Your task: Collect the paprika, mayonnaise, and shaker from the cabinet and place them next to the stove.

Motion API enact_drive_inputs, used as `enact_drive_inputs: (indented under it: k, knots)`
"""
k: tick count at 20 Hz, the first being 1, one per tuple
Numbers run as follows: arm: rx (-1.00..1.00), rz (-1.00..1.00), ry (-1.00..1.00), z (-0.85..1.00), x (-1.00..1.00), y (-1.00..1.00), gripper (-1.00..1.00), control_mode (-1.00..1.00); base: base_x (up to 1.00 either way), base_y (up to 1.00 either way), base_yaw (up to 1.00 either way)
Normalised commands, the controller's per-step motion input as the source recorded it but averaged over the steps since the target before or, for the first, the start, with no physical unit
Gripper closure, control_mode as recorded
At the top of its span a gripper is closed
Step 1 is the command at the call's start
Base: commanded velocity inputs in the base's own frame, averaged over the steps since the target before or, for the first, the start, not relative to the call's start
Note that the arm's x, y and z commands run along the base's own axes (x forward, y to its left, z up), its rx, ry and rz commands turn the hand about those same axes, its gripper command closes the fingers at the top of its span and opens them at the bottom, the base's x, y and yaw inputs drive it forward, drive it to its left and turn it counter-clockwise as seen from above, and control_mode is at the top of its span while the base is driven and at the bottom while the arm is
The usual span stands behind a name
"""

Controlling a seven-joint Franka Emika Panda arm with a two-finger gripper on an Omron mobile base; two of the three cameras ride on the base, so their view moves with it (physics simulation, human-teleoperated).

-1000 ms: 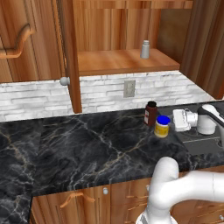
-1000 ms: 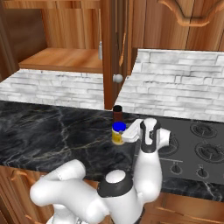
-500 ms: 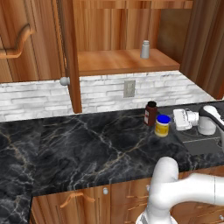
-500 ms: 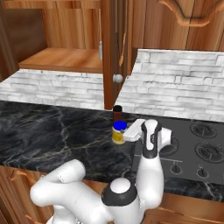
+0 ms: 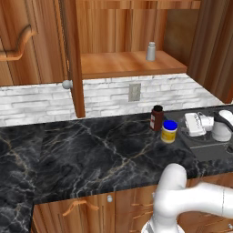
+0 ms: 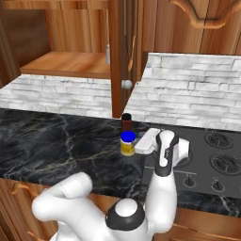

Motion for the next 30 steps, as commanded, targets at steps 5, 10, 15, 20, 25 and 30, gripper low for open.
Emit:
enact_drive_inputs:
  k: [5, 10, 15, 20, 25, 30]
  knots:
    - [0.00, -0.06, -0.02, 0.34, -0.68, -0.02, -1.00, -1.00, 0.00, 0.00, 0.00]
    - [0.00, -0.18, -0.01, 0.42, -0.70, 0.17, -1.00, -1.00, 0.00, 0.00, 0.00]
    - [0.00, -0.21, 0.00, 0.35, -0.64, 0.44, -1.00, -1.00, 0.00, 0.00, 0.00]
    - [0.00, -0.19, 0.04, 0.17, -0.54, 0.64, -1.00, -1.00, 0.00, 0.00, 0.00]
    - [0.00, -0.18, 0.07, 0.26, -0.49, 0.65, -1.00, -1.00, 0.00, 0.00, 0.00]
    - [0.00, -0.17, 0.11, 0.39, -0.39, 0.65, -1.00, -1.00, 0.00, 0.00, 0.00]
